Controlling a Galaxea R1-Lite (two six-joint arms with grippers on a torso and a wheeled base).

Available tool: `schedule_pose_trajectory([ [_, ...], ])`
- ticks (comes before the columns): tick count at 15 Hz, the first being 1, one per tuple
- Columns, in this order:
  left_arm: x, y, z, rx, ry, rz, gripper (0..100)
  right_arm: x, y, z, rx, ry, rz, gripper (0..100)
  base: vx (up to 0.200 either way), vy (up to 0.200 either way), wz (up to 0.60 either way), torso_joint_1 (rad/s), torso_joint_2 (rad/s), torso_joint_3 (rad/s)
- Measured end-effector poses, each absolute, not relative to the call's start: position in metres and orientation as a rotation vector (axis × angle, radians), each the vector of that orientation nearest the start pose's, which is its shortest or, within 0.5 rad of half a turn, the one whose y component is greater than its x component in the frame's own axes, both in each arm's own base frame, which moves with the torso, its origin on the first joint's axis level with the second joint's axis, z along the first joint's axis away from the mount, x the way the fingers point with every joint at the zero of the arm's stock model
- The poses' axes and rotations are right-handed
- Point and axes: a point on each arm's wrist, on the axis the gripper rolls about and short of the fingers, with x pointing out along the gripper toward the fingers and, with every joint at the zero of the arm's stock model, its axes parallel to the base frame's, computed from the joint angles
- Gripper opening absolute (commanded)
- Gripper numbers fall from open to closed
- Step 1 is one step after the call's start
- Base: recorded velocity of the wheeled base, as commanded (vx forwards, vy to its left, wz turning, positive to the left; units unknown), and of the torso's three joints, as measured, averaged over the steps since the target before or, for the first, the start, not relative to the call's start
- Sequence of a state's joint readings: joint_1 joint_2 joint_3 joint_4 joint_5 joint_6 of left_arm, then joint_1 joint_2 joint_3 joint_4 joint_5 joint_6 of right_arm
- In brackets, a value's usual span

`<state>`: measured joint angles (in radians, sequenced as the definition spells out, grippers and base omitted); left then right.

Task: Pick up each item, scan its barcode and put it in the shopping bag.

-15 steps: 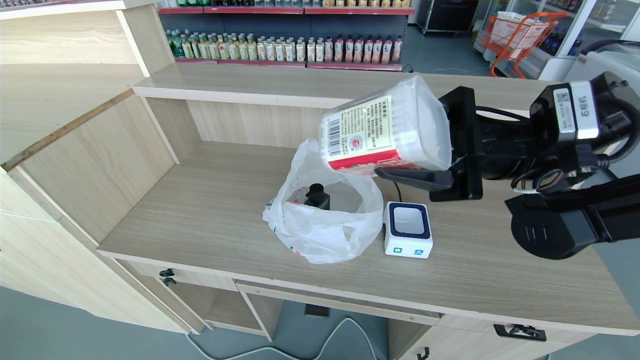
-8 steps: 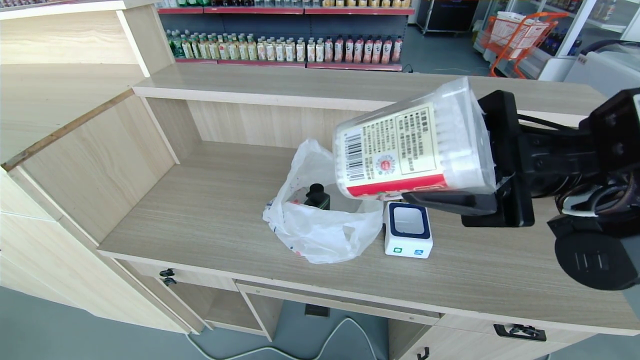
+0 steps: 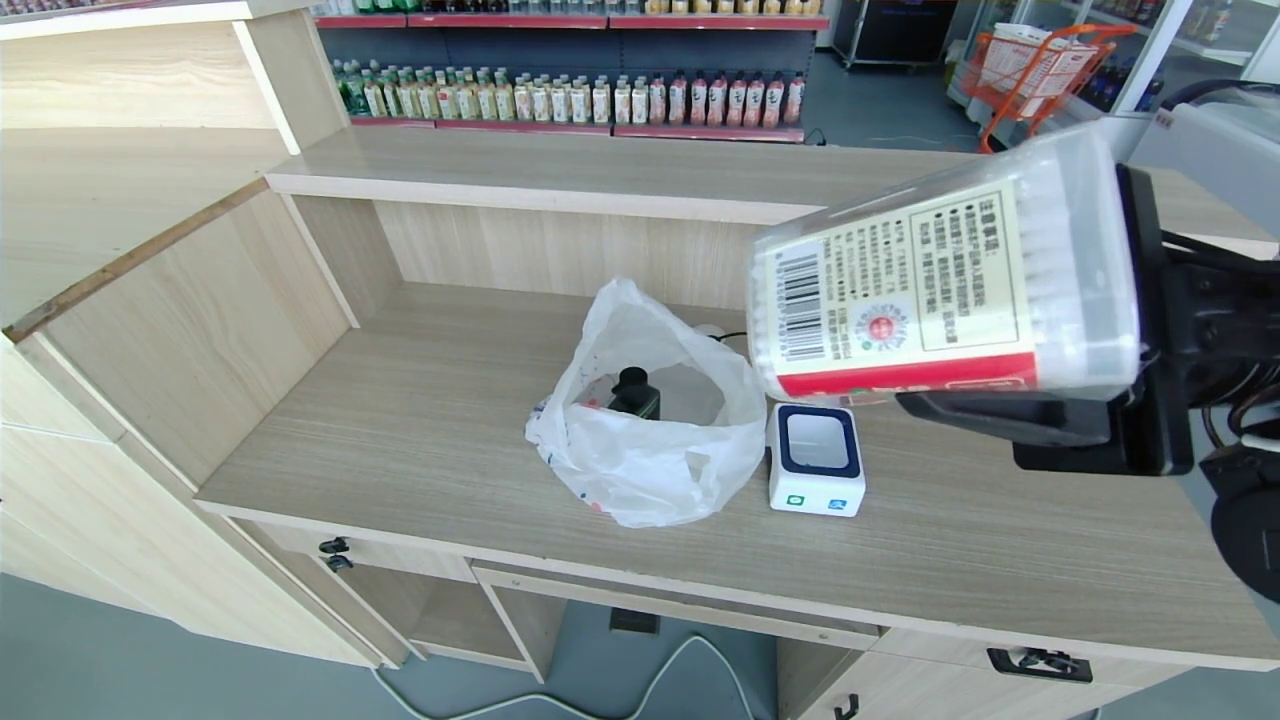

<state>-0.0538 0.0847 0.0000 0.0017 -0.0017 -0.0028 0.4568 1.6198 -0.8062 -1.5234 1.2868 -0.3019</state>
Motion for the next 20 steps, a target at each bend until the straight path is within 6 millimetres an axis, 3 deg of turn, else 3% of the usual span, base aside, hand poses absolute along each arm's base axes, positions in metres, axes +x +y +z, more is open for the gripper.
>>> schedule_pose_trajectory([
  [11, -0.016, 0.001, 0.077, -0.001, 0.086, -0.055, 100, 0.221, 0.126, 0.282, -0.548, -0.982, 1.527, 0, 0.000, 0.000, 0.00, 0.000, 0.00, 0.000],
  [13, -0.016, 0.001, 0.077, 0.000, 0.086, -0.055, 100, 0.225, 0.124, 0.280, -0.516, -0.908, 1.519, 0, 0.000, 0.000, 0.00, 0.000, 0.00, 0.000],
  [17, -0.016, 0.001, 0.077, -0.001, 0.086, -0.055, 100, 0.236, 0.120, 0.285, -0.350, -0.676, 1.226, 0, 0.000, 0.000, 0.00, 0.000, 0.00, 0.000],
  [20, -0.016, 0.001, 0.077, 0.000, 0.086, -0.055, 100, 0.244, 0.101, 0.296, -0.218, -0.582, 1.039, 0, 0.000, 0.000, 0.00, 0.000, 0.00, 0.000],
])
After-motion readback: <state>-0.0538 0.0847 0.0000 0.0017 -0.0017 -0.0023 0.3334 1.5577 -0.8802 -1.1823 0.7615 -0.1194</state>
